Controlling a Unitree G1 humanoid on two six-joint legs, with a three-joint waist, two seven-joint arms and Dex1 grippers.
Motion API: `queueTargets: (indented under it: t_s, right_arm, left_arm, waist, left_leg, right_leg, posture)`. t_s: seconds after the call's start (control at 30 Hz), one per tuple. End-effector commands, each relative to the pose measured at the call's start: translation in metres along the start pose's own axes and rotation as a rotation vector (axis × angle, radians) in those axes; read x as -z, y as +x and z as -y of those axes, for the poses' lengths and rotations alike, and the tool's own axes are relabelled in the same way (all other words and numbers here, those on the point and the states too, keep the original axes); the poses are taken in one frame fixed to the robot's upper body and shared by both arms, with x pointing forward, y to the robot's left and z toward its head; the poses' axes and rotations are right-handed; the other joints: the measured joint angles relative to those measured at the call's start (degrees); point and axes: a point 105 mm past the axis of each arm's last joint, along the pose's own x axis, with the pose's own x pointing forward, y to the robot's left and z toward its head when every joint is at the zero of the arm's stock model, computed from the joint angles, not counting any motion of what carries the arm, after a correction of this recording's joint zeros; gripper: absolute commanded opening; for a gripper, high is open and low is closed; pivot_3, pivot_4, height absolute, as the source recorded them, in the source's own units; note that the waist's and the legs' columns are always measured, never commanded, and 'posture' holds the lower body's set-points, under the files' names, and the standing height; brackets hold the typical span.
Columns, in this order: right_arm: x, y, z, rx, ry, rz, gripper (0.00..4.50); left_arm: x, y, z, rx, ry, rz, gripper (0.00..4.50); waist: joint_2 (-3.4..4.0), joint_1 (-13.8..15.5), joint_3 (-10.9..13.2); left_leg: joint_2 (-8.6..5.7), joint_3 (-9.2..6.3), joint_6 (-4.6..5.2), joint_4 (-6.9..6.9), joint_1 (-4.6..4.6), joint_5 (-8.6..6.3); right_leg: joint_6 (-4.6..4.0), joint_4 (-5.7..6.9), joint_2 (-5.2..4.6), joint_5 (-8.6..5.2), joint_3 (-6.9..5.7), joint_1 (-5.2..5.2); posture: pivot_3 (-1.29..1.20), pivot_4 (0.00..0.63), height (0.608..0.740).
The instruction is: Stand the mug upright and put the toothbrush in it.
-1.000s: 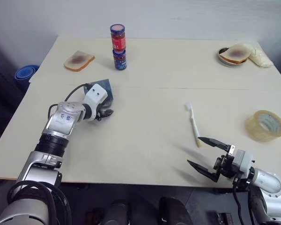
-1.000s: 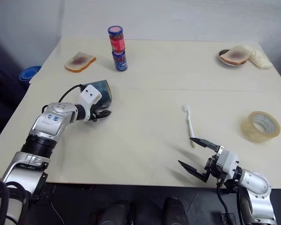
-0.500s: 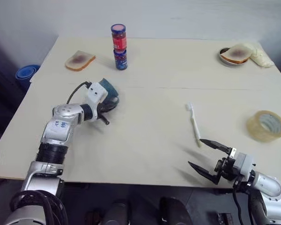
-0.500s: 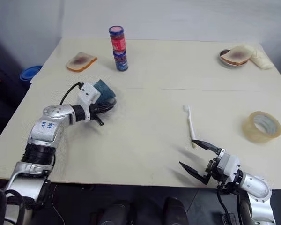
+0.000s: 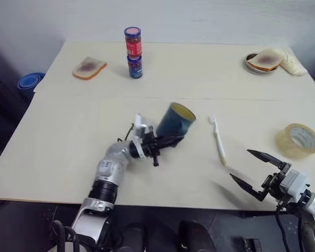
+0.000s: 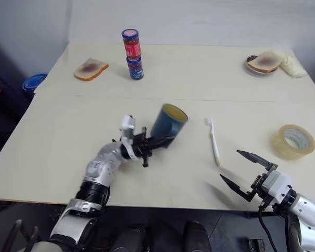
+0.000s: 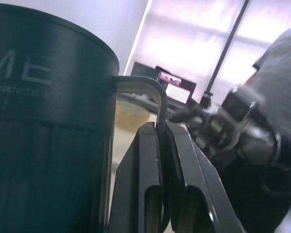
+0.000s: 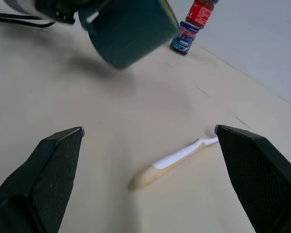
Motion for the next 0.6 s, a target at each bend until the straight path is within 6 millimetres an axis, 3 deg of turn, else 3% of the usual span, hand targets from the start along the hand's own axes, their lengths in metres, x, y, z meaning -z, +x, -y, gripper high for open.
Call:
queueTargets:
  t_s: [0.03, 0.2, 0.47, 0.5, 0.6]
  right_arm:
    - [-0.012, -0.005, 0.01, 0.026, -0.063, 0.006, 4.5]
    - [-0.018, 0.0, 0.008, 0.027, -0.062, 0.011, 4.5]
    - [-0.019, 0.004, 0.005, 0.021, -0.024, 0.001, 4.5]
    - [-0.019, 0.005, 0.005, 0.019, -0.016, -0.004, 4.5]
    - [-0.016, 0.003, 0.004, 0.019, 0.017, -0.028, 4.5]
  left_arm:
    - [0.003, -0.003, -0.003, -0.006, 0.039, -0.005, 0.28]
    - [0.001, -0.019, -0.004, -0.052, 0.049, -0.01, 1.74]
    - [-0.026, -0.06, 0.006, -0.132, 0.15, -0.076, 4.24]
    - [-0.029, -0.068, 0.007, -0.149, 0.161, -0.095, 4.46]
    - [-0.038, -0.094, 0.016, -0.178, 0.201, -0.154, 4.46]
  waist:
    - [0.0, -0.1, 0.0]
    - [0.02, -0.2, 0.0]
    - [0.04, -0.2, 0.0]
    - [0.04, -0.2, 0.0]
    - [0.06, -0.2, 0.0]
  left_leg:
    - [0.01, 0.0, 0.0, -0.02, -0.01, 0.0]
    - [0.14, 0.01, 0.0, 0.01, 0.02, 0.0]
    - [0.27, -0.07, 0.0, 0.01, 0.01, 0.0]
    - [0.27, -0.08, 0.0, 0.01, 0.02, 0.0]
    - [0.26, -0.1, 0.0, 0.01, 0.02, 0.0]
  right_leg:
    - [0.0, 0.01, 0.01, 0.0, -0.01, -0.03]
    - [0.0, 0.07, 0.0, 0.0, 0.0, -0.02]
    - [0.0, 0.08, -0.03, 0.0, 0.01, -0.02]
    - [0.0, 0.09, -0.03, 0.0, 0.01, -0.01]
    - [0.0, 0.09, -0.06, 0.0, 0.03, -0.01]
  posture:
    - [0.0, 0.15, 0.74]
    - [0.0, 0.15, 0.74]
    - [0.0, 0.15, 0.74]
    - [0.0, 0.15, 0.74]
    - [0.0, 0.15, 0.74]
